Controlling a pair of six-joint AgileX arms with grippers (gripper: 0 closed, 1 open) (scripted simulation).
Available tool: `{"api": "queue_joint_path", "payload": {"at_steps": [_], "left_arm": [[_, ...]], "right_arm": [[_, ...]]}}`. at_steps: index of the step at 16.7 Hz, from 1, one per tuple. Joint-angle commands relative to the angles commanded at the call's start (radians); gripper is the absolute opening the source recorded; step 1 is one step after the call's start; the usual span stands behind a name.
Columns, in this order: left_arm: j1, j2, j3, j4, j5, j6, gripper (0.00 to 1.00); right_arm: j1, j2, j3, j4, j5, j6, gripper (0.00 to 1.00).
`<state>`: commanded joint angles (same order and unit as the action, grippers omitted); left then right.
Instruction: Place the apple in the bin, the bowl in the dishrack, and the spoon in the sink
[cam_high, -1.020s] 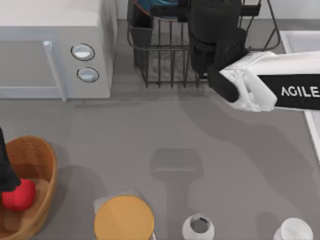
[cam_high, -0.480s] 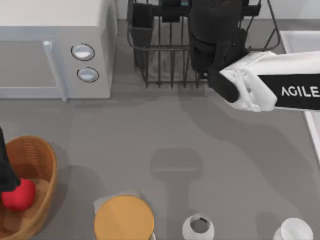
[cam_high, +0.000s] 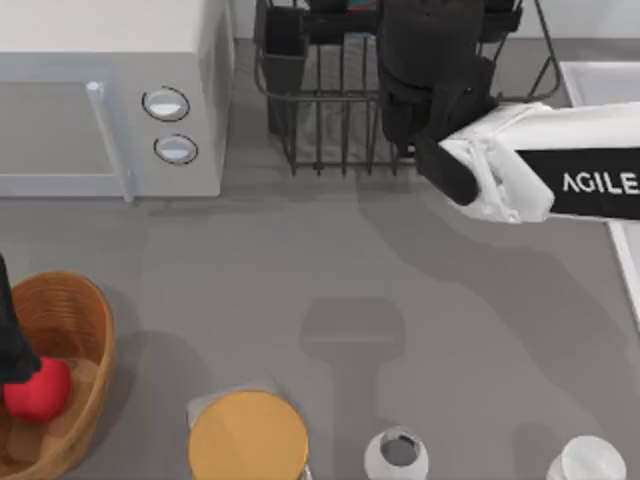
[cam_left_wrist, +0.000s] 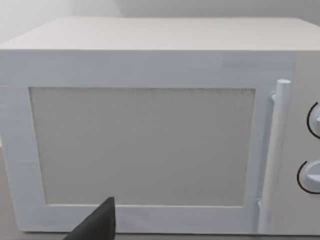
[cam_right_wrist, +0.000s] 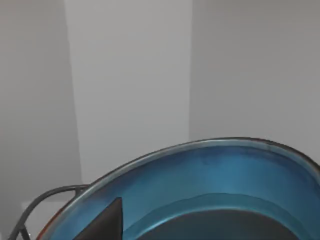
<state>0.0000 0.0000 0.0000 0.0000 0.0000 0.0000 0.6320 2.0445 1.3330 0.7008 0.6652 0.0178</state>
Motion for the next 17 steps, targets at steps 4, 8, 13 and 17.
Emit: {"api": "queue_joint_path", "payload": {"at_steps": [4,8,13,17], "left_arm": [[0.000,0.000,0.000,0.000,0.000,0.000,1.00],[0.000,0.000,0.000,0.000,0.000,0.000,1.00],[0.000,0.000,0.000,0.000,0.000,0.000,1.00],[0.000,0.000,0.000,0.000,0.000,0.000,1.00]], "right_arm": [[-0.005,-0.025,-0.021,-0.001,-0.018,0.002,1.00],[-0.065,-0.179,-0.167,-0.036,-0.129,0.010,1.00],[-0.193,-0.557,-0.501,-0.134,-0.331,0.016,1.00],[-0.315,-0.937,-0.777,-0.256,-0.482,0.016,1.00]]}}
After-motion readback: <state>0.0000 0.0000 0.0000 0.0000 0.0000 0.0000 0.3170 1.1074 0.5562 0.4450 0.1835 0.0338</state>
